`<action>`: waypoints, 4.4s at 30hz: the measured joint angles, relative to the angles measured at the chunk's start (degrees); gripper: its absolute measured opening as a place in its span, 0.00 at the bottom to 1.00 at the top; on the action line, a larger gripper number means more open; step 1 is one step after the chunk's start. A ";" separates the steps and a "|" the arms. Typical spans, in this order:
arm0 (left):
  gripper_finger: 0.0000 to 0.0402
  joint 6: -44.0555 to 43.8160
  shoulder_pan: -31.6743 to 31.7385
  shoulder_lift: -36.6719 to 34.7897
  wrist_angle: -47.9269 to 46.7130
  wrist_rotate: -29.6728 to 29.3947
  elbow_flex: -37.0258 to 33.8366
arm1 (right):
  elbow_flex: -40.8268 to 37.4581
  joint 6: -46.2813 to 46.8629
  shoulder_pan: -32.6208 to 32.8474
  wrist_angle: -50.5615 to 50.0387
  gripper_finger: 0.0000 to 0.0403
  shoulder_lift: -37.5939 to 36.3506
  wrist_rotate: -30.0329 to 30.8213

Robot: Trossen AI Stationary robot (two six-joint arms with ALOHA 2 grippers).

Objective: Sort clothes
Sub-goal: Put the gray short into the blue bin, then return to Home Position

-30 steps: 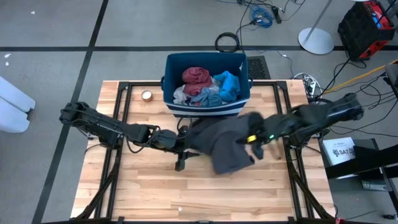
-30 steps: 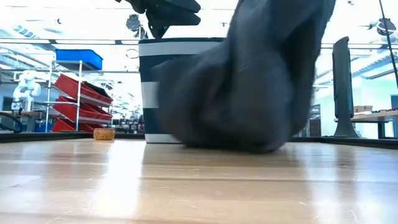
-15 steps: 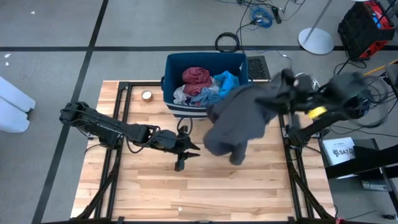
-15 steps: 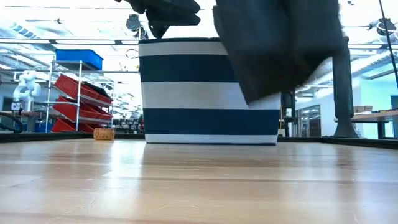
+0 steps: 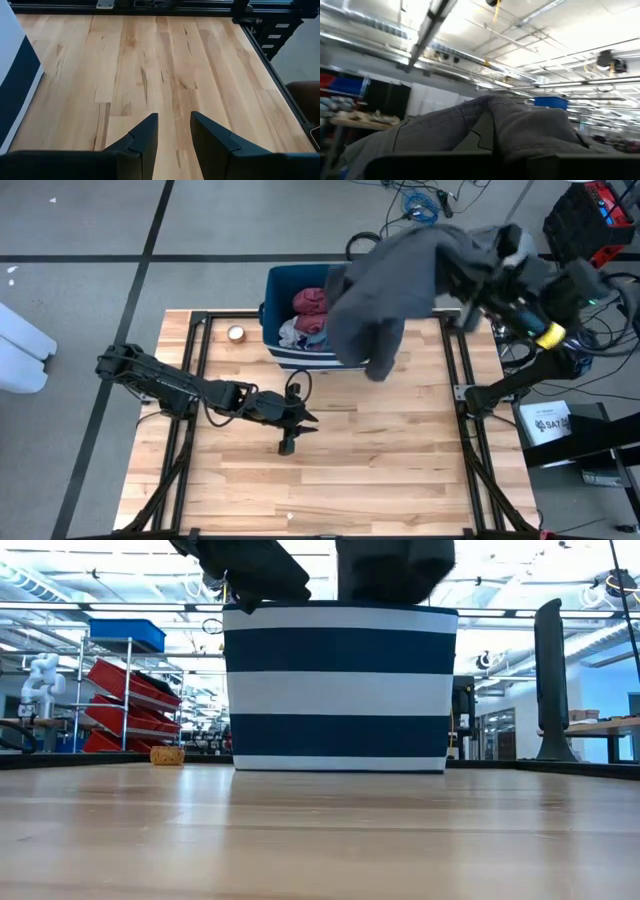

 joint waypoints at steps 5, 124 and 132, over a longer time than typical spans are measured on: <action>0.31 0.62 0.00 0.00 0.44 0.00 -0.02 | 5.05 5.92 -11.92 -3.06 0.00 4.74 -10.39; 0.31 1.52 -0.37 0.00 1.45 0.42 -0.07 | -18.01 21.18 -40.34 -6.09 0.41 35.89 -36.29; 0.31 1.52 -0.37 -0.01 1.84 0.42 -0.07 | 1.64 22.61 -38.36 -24.08 0.41 34.76 -40.25</action>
